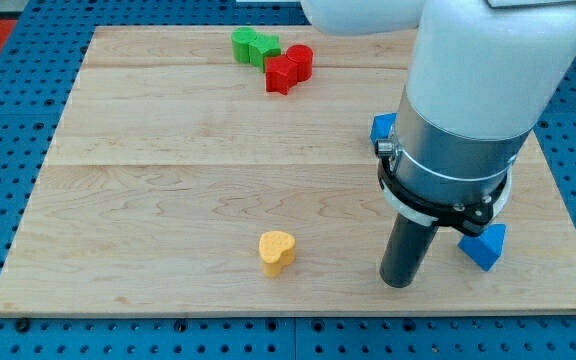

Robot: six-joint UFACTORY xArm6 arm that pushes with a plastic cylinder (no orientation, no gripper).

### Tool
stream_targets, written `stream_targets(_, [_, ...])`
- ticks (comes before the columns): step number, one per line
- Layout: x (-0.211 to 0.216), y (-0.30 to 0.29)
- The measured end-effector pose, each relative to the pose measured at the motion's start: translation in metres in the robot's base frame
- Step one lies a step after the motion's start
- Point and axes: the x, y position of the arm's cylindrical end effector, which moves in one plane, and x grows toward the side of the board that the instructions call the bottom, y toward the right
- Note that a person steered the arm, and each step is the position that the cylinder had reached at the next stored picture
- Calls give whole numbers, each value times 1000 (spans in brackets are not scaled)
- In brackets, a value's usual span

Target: Put the blue triangle into the yellow hexagon

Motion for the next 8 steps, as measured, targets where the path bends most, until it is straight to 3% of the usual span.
stream_targets(2, [1,95])
stream_targets(4, [-2,101])
stream_targets(8, [-76,101])
